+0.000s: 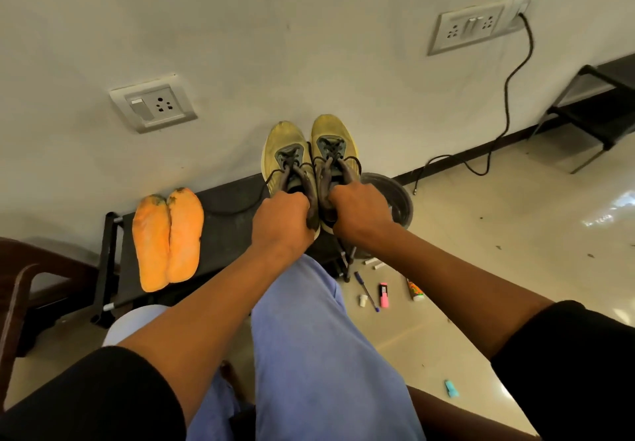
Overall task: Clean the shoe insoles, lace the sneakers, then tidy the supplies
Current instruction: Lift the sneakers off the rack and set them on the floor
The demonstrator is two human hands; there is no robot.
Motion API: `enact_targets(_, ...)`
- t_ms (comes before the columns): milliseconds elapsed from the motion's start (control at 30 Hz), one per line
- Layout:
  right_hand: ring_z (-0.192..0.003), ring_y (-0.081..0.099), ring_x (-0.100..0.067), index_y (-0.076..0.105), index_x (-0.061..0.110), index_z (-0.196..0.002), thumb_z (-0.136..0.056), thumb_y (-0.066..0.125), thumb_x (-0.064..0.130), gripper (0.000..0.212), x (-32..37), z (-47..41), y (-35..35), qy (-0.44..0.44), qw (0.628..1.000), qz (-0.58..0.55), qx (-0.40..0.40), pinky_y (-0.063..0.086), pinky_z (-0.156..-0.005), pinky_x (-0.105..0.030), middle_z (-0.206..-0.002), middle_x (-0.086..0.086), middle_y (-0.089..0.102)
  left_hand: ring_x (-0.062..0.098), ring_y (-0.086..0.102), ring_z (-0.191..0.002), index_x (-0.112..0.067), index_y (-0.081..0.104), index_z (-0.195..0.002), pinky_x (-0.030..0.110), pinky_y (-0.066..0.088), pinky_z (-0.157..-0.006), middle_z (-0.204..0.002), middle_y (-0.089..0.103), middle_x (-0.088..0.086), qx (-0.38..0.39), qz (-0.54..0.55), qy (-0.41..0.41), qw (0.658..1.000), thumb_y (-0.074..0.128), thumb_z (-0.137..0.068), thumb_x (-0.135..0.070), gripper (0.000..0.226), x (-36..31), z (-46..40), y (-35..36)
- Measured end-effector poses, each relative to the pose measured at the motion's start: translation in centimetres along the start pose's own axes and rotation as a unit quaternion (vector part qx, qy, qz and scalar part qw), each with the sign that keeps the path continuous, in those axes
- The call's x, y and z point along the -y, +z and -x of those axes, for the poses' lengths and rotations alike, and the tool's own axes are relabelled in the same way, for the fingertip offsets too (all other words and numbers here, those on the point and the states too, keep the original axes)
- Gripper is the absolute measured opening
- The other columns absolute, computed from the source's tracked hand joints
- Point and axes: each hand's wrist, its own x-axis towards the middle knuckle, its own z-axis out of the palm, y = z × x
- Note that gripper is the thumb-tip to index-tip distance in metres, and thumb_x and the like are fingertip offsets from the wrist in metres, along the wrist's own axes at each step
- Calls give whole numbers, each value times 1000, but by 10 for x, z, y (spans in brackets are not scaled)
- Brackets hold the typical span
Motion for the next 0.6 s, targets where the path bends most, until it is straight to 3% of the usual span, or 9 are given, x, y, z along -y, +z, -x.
enact_targets(100,-75,64,-25,66,16,-91,-86,70,21,7,-29,20,-10,30,1000,-6,-8,58,-70,-37,-84,-5,65,28,62,-68,-19,72,-86,43,58,-76,-77,67,4,-4,-4,42,999,70,-87,-29,10,-33,0,4)
enact_targets(233,-73,60,-24,67,16,-92,-85,70,21,9,-79,51,-14,82,997,-1,-8,57,-72,-35,-82,-2,61,27,63,-69,-19,72,-89,41,58,-70,-79,68,3,1,11,106,994,71,-87,-28,9,-86,-3,20)
enact_targets(433,-78,65,-29,70,16,-98,-84,72,24,16,-150,98,3,170,985,-4,6,57,-69,-36,-87,-6,66,26,67,-74,-19,74,-89,42,59,-74,-80,71,3,64,22,182,981,72,-84,-30,12,-156,-7,63)
enact_targets(600,-77,63,-29,71,17,-99,-87,70,22,13,-194,139,43,239,970,-13,44,41,-61,-30,-90,-7,67,28,67,-75,-18,72,-84,40,59,-71,-78,70,4,139,-14,244,960,73,-82,-29,11,-198,-9,119)
